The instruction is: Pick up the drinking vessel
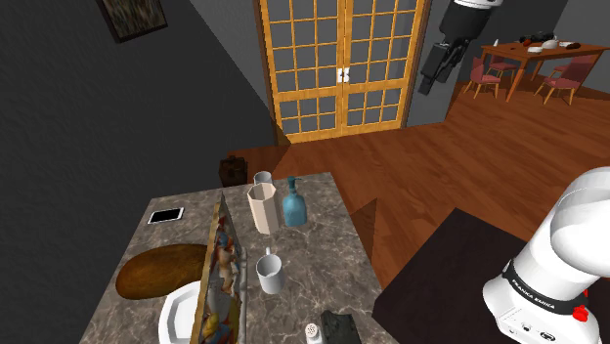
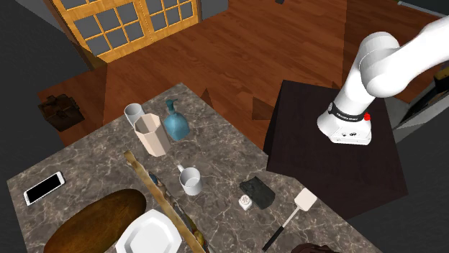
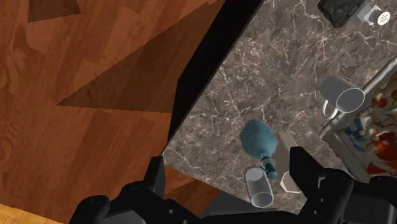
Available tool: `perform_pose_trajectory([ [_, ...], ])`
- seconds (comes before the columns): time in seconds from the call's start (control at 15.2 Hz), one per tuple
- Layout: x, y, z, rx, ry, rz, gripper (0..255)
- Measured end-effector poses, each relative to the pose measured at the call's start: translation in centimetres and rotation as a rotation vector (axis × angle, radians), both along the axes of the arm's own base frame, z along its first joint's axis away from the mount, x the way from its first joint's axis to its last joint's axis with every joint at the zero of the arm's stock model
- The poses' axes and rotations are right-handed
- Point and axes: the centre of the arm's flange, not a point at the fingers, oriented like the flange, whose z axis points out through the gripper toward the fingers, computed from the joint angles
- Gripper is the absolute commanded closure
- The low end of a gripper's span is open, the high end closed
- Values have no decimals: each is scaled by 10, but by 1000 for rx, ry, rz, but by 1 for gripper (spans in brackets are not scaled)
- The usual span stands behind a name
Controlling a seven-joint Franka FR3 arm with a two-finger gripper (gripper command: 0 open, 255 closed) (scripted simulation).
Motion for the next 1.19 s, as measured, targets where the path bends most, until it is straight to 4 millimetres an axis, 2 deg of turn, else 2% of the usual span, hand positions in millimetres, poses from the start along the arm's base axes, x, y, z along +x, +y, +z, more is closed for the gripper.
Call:
perform_pose_trajectory([
  [0.13,3,4,-4,0,1,3,0],
  [0.26,15,19,-17,-2,6,12,0],
  [0.79,53,85,-82,-8,27,59,0],
  [1.19,81,132,-141,-14,44,93,0],
])
